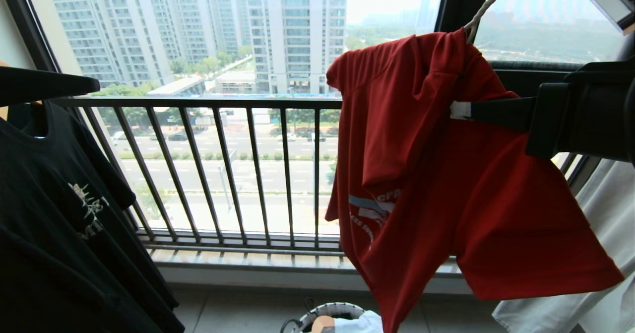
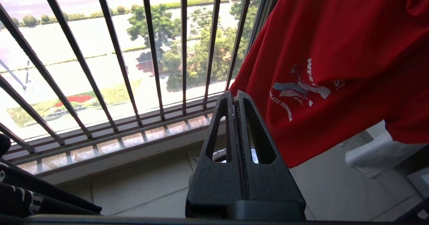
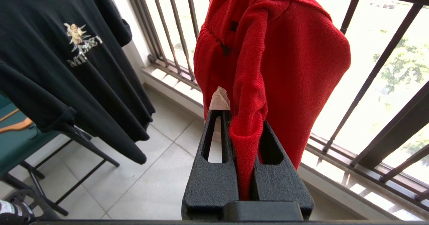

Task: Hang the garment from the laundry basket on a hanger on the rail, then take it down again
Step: Hang the clothes rack on the clothesline

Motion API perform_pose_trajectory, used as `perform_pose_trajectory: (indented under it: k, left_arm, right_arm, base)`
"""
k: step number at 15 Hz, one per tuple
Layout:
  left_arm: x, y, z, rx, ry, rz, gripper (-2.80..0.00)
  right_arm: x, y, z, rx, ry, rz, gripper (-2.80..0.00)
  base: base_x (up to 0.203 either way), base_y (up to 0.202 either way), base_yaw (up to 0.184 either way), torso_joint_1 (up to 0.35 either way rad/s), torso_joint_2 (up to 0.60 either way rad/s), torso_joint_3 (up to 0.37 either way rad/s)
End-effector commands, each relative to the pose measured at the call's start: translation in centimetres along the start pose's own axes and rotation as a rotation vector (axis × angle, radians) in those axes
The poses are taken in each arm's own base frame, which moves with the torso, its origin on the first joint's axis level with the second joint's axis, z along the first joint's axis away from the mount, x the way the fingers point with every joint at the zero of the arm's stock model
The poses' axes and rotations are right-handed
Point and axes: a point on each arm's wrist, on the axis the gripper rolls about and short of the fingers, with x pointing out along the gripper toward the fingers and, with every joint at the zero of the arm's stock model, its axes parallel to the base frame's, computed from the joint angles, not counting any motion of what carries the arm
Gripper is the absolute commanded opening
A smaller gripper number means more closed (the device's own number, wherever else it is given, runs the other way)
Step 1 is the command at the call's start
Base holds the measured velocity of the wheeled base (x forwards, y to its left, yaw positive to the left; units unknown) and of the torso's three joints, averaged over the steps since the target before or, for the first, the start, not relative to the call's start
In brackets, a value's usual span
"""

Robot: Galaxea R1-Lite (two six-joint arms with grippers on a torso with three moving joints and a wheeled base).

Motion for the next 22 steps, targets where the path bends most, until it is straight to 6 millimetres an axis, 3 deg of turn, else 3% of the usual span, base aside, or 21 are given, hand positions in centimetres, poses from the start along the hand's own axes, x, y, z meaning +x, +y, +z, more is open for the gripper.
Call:
perform_pose_trajectory:
  k: [1, 10, 17, 22]
  left_arm:
    - [0.1, 0.0, 0.0, -0.002, 0.003, -0.002, -2.8]
    - [0.0, 0.0, 0.0, 0.0, 0.002, 0.0, -2.8]
    - [-0.1, 0.0, 0.0, -0.001, 0.0, 0.001, -2.8]
    - [-0.2, 0.0, 0.0, 0.0, -0.004, 0.002, -2.8]
  right_arm:
    - [1.0, 0.9, -0.1, -0.032, 0.013, 0.004, -2.8]
    - [3.3, 1.1, 0.2, -0.065, 0.026, -0.017, -2.8]
    - [4.6, -1.0, 0.6, -0.047, 0.024, -0.103, -2.8]
    - [5.5, -1.1, -0.1, -0.059, 0.064, -0.105, -2.8]
  base:
    - [0.0, 0.0, 0.0, 0.0, 0.0, 0.0]
    - [0.0, 0.0, 0.0, 0.0, 0.0, 0.0]
    - [0.0, 0.0, 0.0, 0.0, 0.0, 0.0]
    - [0.0, 0.0, 0.0, 0.0, 0.0, 0.0]
